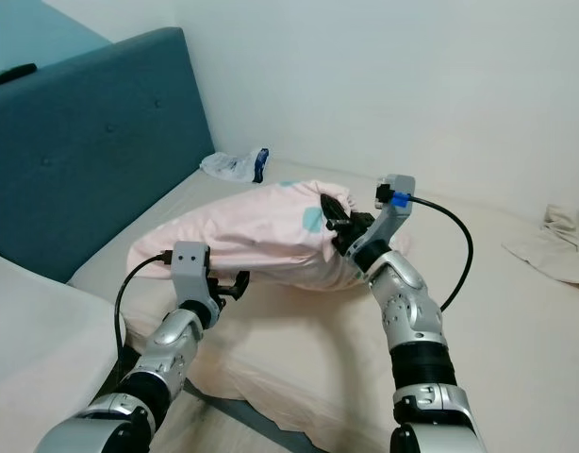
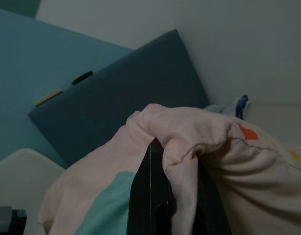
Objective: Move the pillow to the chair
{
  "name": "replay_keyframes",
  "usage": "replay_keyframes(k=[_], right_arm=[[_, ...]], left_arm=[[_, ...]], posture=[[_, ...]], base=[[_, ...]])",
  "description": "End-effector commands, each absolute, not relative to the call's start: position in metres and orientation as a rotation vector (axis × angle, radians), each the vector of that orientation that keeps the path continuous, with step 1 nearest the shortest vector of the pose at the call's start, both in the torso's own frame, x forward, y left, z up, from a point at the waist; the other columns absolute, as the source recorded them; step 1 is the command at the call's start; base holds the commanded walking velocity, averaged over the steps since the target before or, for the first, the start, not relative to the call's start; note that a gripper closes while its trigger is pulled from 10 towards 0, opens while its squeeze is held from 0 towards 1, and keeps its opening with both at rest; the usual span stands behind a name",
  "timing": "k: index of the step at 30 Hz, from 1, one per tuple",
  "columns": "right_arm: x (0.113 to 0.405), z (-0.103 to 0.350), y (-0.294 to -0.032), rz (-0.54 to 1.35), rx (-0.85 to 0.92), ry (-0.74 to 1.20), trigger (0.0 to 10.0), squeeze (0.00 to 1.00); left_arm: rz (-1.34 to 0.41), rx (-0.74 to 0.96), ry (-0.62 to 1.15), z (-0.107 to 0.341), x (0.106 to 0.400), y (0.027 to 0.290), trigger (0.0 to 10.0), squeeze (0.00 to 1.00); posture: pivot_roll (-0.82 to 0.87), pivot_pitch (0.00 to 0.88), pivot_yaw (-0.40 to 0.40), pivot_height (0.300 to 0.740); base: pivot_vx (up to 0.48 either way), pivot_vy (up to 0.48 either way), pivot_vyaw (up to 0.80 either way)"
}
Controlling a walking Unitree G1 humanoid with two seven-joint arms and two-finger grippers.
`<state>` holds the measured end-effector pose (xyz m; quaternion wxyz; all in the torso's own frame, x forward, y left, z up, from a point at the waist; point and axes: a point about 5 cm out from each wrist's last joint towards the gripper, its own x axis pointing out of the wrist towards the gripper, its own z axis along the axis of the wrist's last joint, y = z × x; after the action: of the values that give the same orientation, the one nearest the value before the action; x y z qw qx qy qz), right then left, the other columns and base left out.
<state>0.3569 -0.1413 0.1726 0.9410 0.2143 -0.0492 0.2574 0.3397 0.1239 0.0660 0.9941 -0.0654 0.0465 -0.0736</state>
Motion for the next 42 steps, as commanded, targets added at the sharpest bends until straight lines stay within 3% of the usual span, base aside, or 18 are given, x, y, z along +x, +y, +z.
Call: replay_keyframes(k=[1, 14, 27, 30, 42], right_arm=[[0.358, 0.194, -0.132, 0.58, 0.418, -0.191, 10.0, 0.0], [0.358, 0.209, -0.121, 0.665, 0.412, -0.241, 10.0, 0.0], [0.355, 0.214, -0.114, 0.703, 0.424, -0.269, 10.0, 0.0], [0.358, 0.214, -0.116, 0.677, 0.423, -0.269, 10.0, 0.0], [0.376, 0.215, -0.164, 0.304, 0.391, -0.303, 10.0, 0.0]], left_arm=[[-0.151, -0.116, 0.071, 0.069, 0.341, 0.122, 10.0, 0.0], [-0.03, -0.072, 0.005, 0.086, 0.351, 0.152, 10.0, 0.0], [-0.054, -0.058, -0.016, 0.089, 0.351, 0.142, 10.0, 0.0], [-0.06, -0.053, -0.014, 0.088, 0.351, 0.141, 10.0, 0.0], [-0.124, -0.057, 0.003, 0.083, 0.348, 0.132, 10.0, 0.0]], posture=[[-0.06, 0.0, 0.019, 0.74], [-0.05, 0.0, 0.01, 0.74], [-0.05, 0.0, 0.009, 0.74], [-0.05, 0.0, 0.008, 0.74], [-0.04, 0.0, 0.01, 0.74]], base=[[0.0, 0.0, 0.75], [0.0, 0.0, 0.75], [0.0, 0.0, 0.75], [0.0, 0.0, 0.75], [0.0, 0.0, 0.74]])
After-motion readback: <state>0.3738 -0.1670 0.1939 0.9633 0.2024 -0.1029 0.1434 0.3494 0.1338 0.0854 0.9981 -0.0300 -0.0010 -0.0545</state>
